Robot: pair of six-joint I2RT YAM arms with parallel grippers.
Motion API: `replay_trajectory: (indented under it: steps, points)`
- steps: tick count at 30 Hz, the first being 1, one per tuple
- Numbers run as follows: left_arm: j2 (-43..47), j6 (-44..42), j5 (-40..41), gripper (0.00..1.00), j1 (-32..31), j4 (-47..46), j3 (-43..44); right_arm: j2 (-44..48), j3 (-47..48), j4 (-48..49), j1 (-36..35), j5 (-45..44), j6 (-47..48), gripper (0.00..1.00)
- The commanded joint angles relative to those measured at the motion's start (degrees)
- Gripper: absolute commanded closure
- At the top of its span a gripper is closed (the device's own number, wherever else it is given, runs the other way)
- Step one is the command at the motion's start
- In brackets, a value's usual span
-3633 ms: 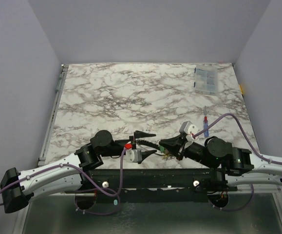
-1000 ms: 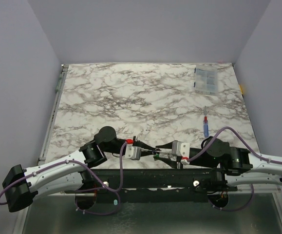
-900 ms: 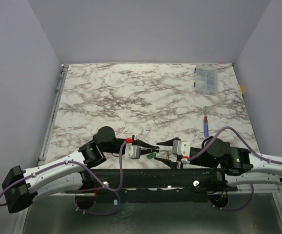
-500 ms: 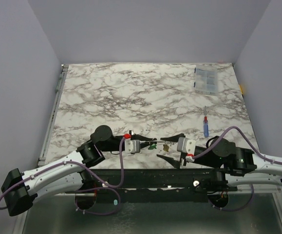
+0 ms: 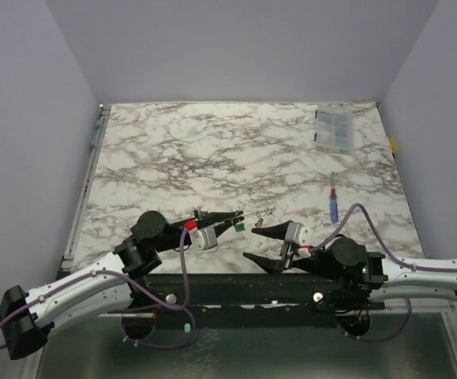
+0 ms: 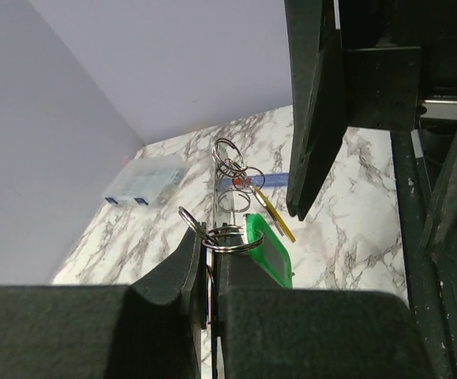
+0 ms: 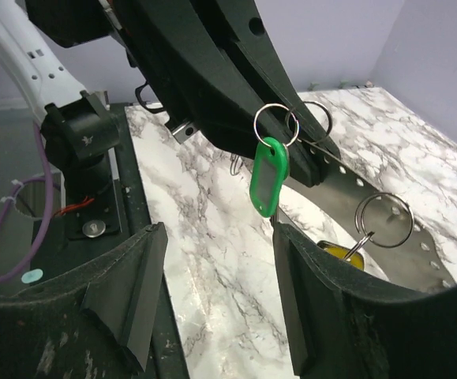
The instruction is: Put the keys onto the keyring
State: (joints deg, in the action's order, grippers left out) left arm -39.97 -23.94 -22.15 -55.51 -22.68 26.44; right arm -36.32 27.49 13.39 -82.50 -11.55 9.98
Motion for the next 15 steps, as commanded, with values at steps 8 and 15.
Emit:
replay_trajectory:
  steps: [8,15]
  points:
    - [1.91,-1.58,-0.66,1.00,0.29,-3.07,-0.59,-4.41,-7.99,28.93,-0.21,-8.69,-2.27,0.35]
    - [1.80,-1.16,-1.40,1.00,0.31,-3.82,-0.77,-9.78,-8.80,36.24,-0.24,-8.73,-3.19,0.34]
